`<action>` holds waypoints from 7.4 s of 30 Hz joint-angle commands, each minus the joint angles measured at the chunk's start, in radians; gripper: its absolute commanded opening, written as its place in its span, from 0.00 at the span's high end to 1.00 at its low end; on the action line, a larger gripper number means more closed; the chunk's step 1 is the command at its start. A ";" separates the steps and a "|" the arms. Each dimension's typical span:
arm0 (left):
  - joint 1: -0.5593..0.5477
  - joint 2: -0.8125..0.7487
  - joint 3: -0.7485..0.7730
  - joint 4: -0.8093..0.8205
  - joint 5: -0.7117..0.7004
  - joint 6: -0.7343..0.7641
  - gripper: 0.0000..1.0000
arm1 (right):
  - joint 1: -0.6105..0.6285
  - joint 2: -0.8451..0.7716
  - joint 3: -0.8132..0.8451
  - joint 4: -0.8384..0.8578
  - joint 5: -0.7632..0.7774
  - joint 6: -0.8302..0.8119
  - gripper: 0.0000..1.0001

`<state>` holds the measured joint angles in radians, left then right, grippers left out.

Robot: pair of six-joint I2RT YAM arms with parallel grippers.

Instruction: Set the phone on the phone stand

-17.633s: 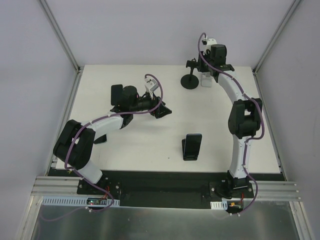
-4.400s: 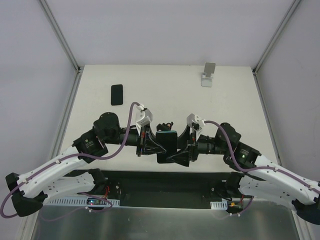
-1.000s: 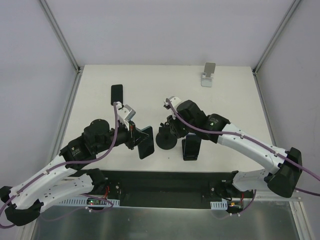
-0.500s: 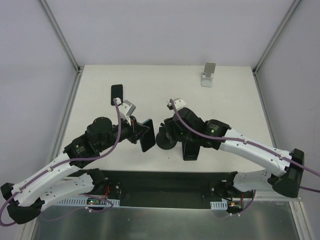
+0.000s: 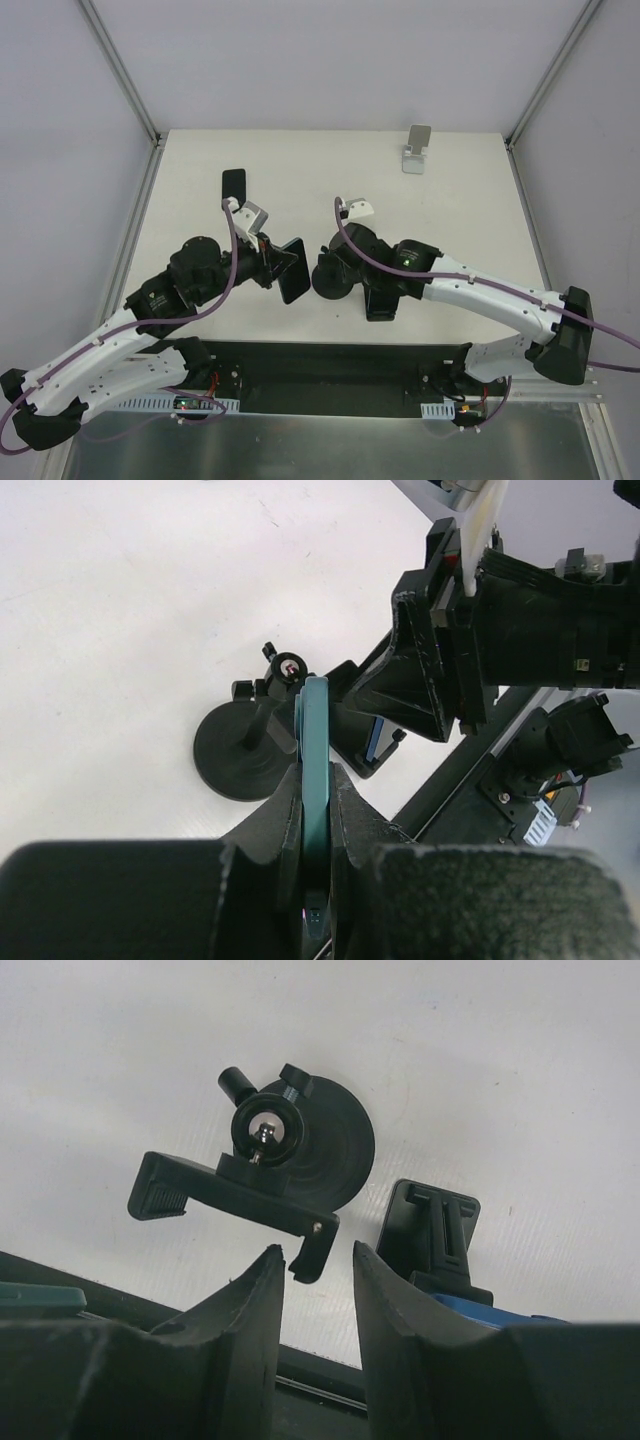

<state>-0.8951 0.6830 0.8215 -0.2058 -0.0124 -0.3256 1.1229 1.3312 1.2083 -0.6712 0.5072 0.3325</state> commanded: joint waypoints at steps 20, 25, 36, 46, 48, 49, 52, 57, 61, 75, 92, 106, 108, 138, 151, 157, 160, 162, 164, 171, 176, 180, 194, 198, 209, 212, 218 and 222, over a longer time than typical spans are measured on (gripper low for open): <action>0.004 -0.056 -0.241 0.583 0.343 0.198 1.00 | 0.006 0.057 0.077 0.022 0.047 -0.205 0.99; 0.004 -0.008 -0.321 0.879 0.550 0.275 1.00 | -0.060 -0.019 -0.007 0.137 -0.120 -0.312 0.99; 0.082 0.377 -0.167 1.080 0.919 0.367 1.00 | -0.290 -0.102 -0.115 0.282 -0.628 -0.411 0.99; 0.206 0.619 0.036 1.097 1.221 0.275 1.00 | -0.347 -0.096 -0.102 0.301 -0.788 -0.451 0.99; 0.206 0.638 0.054 1.124 1.268 0.220 1.00 | -0.348 -0.086 -0.096 0.305 -0.797 -0.443 0.99; 0.206 0.648 0.056 1.138 1.276 0.180 1.00 | -0.348 -0.083 -0.095 0.312 -0.812 -0.440 0.99; 0.206 0.641 0.033 1.155 1.266 0.168 1.00 | -0.348 -0.076 -0.099 0.344 -0.832 -0.409 0.99; 0.211 0.629 0.057 0.917 1.266 0.312 1.00 | -0.347 -0.075 -0.113 0.383 -0.872 -0.403 0.99; 0.234 0.627 0.093 0.772 1.281 0.402 1.00 | -0.344 -0.073 -0.099 0.343 -0.840 -0.441 0.99; 0.249 0.518 0.043 0.563 0.940 0.485 1.00 | -0.344 -0.078 -0.092 0.302 -0.679 -0.412 0.99; -0.070 0.395 -0.177 0.780 -0.405 0.433 1.00 | 0.156 -0.150 -0.185 0.441 0.401 0.149 0.99; -0.068 0.383 -0.242 0.746 -0.282 0.416 1.00 | 0.273 -0.234 -0.187 0.441 0.223 0.103 0.47; -0.068 0.388 -0.232 0.723 -0.276 0.413 1.00 | 0.278 -0.274 -0.191 0.438 0.129 0.059 0.36; -0.047 0.165 -0.096 0.440 0.617 0.419 1.00 | -0.101 -0.678 -0.375 0.289 -0.185 -0.247 0.11; 0.042 0.369 -0.056 0.621 0.795 0.379 1.00 | -0.109 -0.756 -0.392 0.249 -0.131 -0.268 0.10; 0.056 0.386 -0.090 0.645 0.749 0.327 1.00 | -0.114 -0.759 -0.400 0.248 -0.133 -0.268 0.10; 0.068 0.385 -0.122 0.677 0.735 0.238 1.00 | -0.113 -0.757 -0.405 0.248 -0.131 -0.262 0.10; 0.077 0.395 -0.134 0.697 0.741 0.177 1.00 | -0.115 -0.754 -0.405 0.246 -0.136 -0.260 0.10; 0.081 0.395 -0.159 0.713 0.735 0.133 1.00 | -0.114 -0.751 -0.405 0.248 -0.141 -0.257 0.10; 0.082 0.375 -0.167 0.675 0.671 0.114 0.89 | -0.115 -0.754 -0.411 0.254 -0.148 -0.251 0.10; 0.088 0.311 -0.116 0.564 0.597 0.129 0.42 | -0.114 -0.757 -0.418 0.254 -0.153 -0.245 0.10; 0.110 0.221 -0.110 0.508 0.557 0.125 0.22 | -0.115 -0.764 -0.429 0.257 -0.153 -0.243 0.10; 0.211 -0.005 -0.061 0.264 0.036 -0.003 0.05 | -0.167 -0.676 -0.369 0.254 -0.076 -0.253 0.06; 0.266 0.079 0.013 0.266 0.019 -0.035 0.05 | -0.268 -0.584 -0.302 0.236 -0.104 -0.250 0.05; 0.485 0.426 0.191 0.583 0.108 -0.122 0.03 | -0.738 -0.180 -0.064 0.363 -0.323 -0.216 0.04; 0.539 0.550 0.226 0.677 0.103 -0.112 0.03 | -0.825 0.052 0.121 0.464 -0.314 -0.245 0.03; 0.663 0.727 0.187 0.851 0.216 -0.125 0.05 | -0.948 0.600 0.704 0.386 -0.372 -0.185 0.03; 0.688 0.785 0.068 1.002 0.282 -0.101 0.05 | -0.979 0.944 1.121 0.250 -0.412 -0.228 0.02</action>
<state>-0.2249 1.4414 0.9745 0.5774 0.1749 -0.4313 0.1673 2.0655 2.0224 -0.3103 0.1562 0.1181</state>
